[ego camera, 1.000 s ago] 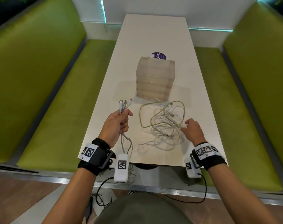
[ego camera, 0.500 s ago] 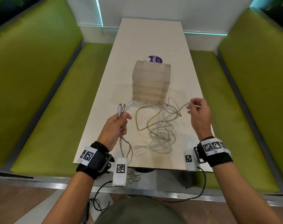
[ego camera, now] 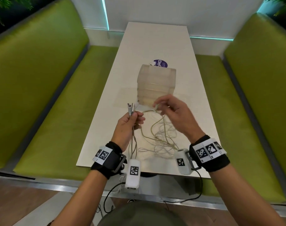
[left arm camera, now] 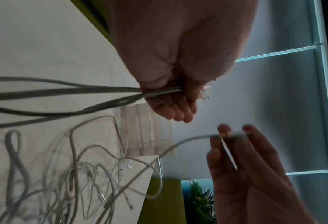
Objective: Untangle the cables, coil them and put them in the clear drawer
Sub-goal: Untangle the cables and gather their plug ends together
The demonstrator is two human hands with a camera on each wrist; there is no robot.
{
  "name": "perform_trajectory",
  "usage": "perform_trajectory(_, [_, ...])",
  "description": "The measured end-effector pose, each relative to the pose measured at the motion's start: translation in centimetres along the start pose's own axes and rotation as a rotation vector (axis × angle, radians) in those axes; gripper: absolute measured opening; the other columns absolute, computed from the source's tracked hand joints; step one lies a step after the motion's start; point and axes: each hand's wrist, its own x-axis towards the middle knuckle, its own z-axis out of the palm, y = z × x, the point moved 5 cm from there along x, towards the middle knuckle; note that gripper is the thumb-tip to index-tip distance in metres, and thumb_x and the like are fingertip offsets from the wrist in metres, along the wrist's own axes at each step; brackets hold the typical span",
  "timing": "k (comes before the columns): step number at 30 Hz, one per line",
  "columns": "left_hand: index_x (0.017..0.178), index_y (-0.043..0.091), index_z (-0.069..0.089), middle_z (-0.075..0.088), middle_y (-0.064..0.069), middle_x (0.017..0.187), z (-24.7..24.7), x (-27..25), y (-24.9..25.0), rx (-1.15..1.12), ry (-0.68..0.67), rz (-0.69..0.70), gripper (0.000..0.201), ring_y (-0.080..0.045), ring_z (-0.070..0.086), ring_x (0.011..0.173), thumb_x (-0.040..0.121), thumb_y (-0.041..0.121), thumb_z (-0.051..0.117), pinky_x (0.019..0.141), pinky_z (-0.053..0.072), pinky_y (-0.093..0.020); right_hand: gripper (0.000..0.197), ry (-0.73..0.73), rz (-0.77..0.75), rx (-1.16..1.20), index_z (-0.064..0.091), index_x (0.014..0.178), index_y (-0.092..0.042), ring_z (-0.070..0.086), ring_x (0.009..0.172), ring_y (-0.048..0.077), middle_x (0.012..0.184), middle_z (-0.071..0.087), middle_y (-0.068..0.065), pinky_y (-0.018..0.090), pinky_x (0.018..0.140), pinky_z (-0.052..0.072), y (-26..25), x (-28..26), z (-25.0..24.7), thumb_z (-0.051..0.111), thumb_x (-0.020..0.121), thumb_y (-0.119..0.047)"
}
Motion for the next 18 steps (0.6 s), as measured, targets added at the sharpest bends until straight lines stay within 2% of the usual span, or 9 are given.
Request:
perform_trajectory(2, [0.103, 0.007, 0.063, 0.069, -0.009, 0.095, 0.7, 0.3, -0.2, -0.036, 0.014, 0.011, 0.026, -0.016, 0.066, 0.089, 0.101, 0.013, 0.038, 0.080, 0.052, -0.026, 0.017, -0.074, 0.028, -0.023, 0.066, 0.095, -0.018, 0.064, 0.084, 0.020, 0.096, 0.067, 0.005, 0.031, 0.073, 0.055, -0.1, 0.2, 2.1, 0.058, 0.091, -0.004])
perform_trajectory(4, [0.116, 0.005, 0.062, 0.068, -0.013, 0.112, 1.2, 0.4, -0.3, -0.045, 0.010, 0.034, 0.029, -0.021, 0.065, 0.105, 0.102, 0.013, 0.038, 0.091, 0.052, -0.031, 0.015, -0.077, 0.045, -0.038, 0.067, 0.093, -0.020, 0.065, 0.084, 0.021, 0.097, 0.065, 0.005, 0.034, 0.075, 0.056, 0.0, 0.6, 3.3, 0.060, 0.089, -0.007])
perform_trajectory(7, [0.123, 0.003, 0.058, 0.065, -0.015, 0.121, 1.4, 0.2, -0.4, -0.042, -0.003, 0.066, 0.031, -0.024, 0.061, 0.115, 0.102, 0.012, 0.036, 0.102, 0.046, -0.035, 0.014, -0.030, 0.116, -0.039, 0.068, 0.096, -0.014, 0.065, 0.076, 0.022, 0.093, 0.066, 0.007, 0.038, 0.076, 0.056, 0.5, 0.9, 4.0, 0.060, 0.089, -0.007])
perform_trajectory(10, [0.116, 0.005, 0.060, 0.067, -0.011, 0.114, 1.6, -0.1, -0.6, -0.030, -0.036, 0.053, 0.028, -0.020, 0.061, 0.113, 0.102, 0.012, 0.037, 0.106, 0.042, -0.037, 0.014, 0.050, 0.164, 0.004, 0.068, 0.098, -0.012, 0.065, 0.069, 0.024, 0.087, 0.067, 0.010, 0.036, 0.073, 0.058, 0.6, 1.1, 4.1, 0.059, 0.089, -0.006])
perform_trajectory(12, [0.111, 0.007, 0.061, 0.067, -0.002, 0.103, 1.6, -0.1, -0.7, 0.006, -0.032, 0.055, 0.024, -0.012, 0.062, 0.105, 0.101, 0.012, 0.039, 0.107, 0.042, -0.036, 0.012, 0.063, 0.186, 0.049, 0.067, 0.098, -0.010, 0.068, 0.070, 0.025, 0.085, 0.067, 0.013, 0.033, 0.072, 0.059, 0.6, 1.2, 4.0, 0.061, 0.088, -0.006])
perform_trajectory(14, [0.109, 0.007, 0.061, 0.067, -0.001, 0.102, 1.5, 0.0, -0.6, 0.006, -0.013, 0.066, 0.024, -0.010, 0.063, 0.102, 0.101, 0.011, 0.039, 0.105, 0.043, -0.034, 0.014, 0.052, 0.195, 0.103, 0.064, 0.100, -0.010, 0.069, 0.073, 0.028, 0.086, 0.067, 0.016, 0.034, 0.074, 0.058, 0.7, 1.2, 4.1, 0.064, 0.087, -0.008])
perform_trajectory(16, [0.103, 0.009, 0.062, 0.069, -0.004, 0.099, 1.3, 0.2, -0.6, -0.021, 0.010, 0.068, 0.025, -0.014, 0.065, 0.099, 0.101, 0.011, 0.038, 0.102, 0.046, -0.033, 0.018, 0.076, 0.189, 0.103, 0.061, 0.103, -0.015, 0.069, 0.080, 0.025, 0.091, 0.066, 0.011, 0.032, 0.076, 0.058, 0.9, 0.9, 3.8, 0.066, 0.087, -0.011])
perform_trajectory(18, [0.092, 0.010, 0.061, 0.071, -0.003, 0.083, 0.9, 0.4, -0.5, -0.078, 0.054, 0.055, 0.028, -0.017, 0.067, 0.092, 0.102, 0.011, 0.036, 0.099, 0.047, -0.035, 0.026, 0.066, 0.223, -0.022, 0.059, 0.111, -0.021, 0.064, 0.087, 0.013, 0.101, 0.062, -0.001, 0.019, 0.073, 0.052, 1.8, 0.4, 3.4, 0.068, 0.086, -0.020])
